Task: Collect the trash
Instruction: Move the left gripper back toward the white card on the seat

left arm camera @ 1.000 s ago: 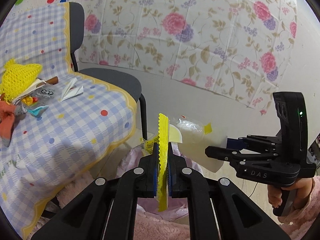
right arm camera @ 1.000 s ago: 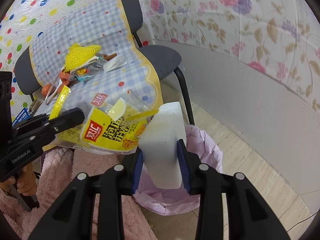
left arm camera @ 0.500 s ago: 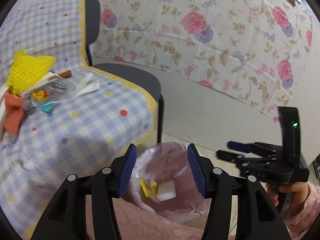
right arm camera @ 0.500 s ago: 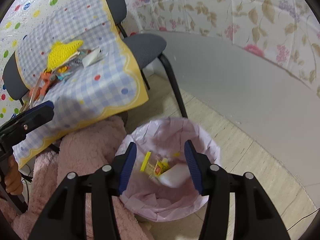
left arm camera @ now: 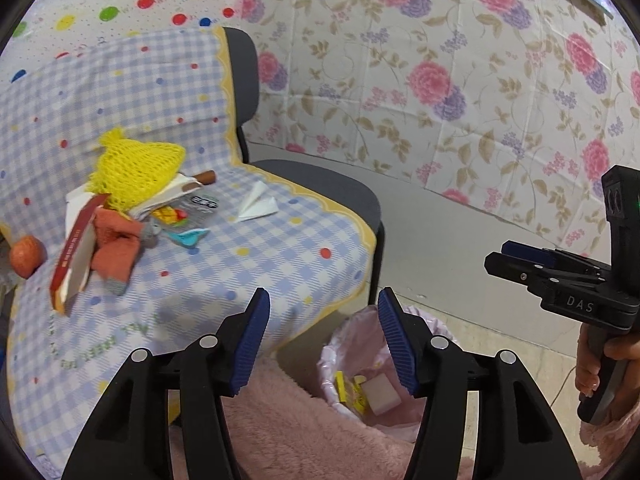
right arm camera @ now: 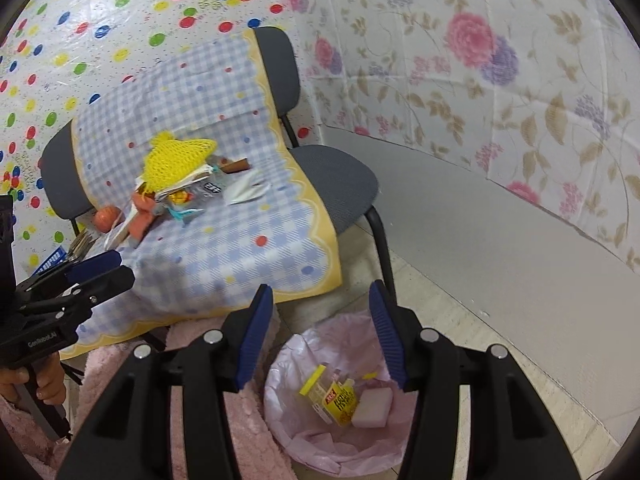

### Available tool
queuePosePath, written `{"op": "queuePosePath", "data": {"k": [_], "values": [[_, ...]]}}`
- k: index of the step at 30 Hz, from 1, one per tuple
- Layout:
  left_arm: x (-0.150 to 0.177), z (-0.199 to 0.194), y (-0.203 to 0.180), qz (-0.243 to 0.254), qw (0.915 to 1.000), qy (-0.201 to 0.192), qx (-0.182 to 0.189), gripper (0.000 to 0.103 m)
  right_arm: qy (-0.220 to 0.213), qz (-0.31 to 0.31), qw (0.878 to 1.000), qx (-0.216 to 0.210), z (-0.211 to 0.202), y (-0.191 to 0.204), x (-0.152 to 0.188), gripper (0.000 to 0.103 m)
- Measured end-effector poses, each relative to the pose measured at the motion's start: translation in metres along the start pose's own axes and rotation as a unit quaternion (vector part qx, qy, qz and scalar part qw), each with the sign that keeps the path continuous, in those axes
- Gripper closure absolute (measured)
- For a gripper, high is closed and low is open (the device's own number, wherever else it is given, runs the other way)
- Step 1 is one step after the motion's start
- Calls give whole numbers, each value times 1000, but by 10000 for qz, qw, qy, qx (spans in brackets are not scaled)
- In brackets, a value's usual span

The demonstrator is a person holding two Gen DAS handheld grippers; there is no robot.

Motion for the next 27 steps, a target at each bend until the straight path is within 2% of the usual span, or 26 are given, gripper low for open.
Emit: {"op": "queuePosePath", "data": {"k": [3,7,10,13,16,18,21,27], "values": [[-1,-12,19,-147,9996,-89,-245,40,-49,-133,9998,-144,2,18,-9,53],[-3,-28,45,-392,9974,-181,-579,40,-129,-388,9989,-240,4,41,-20,53],[-4,-43,68,-519,9934,-278,-981,39,-150,-596,9976,-324,8,61,-30,53],[-7,-57,90,-684,9878,-404,-1337,32,-189,-833,9959,-304,13,79,-39,53],[-8,-65,114,-821,9809,-447,-1706,29,-263,-1032,9936,-364,20,95,-48,45],[-8,-67,127,-906,9774,-445,-1859,23,-302,-1112,9925,-407,26,102,-53,37],[-6,-67,148,-1017,9713,-392,-2115,21,-299,-1172,9914,-500,40,112,-62,31],[-10,-52,188,-1123,9611,-150,-2518,21,-164,-1116,9915,-655,80,125,-84,30]]}}
Point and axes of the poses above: each gripper's, at about its wrist camera, not at the fingertips, and z roughly the way its jaws point, y to its left, x to its underside, the point moved 3 cm from there along z, roughly the way its jaws point, and after that the axes turned 4 degrees about x, right-handed, at the moved point
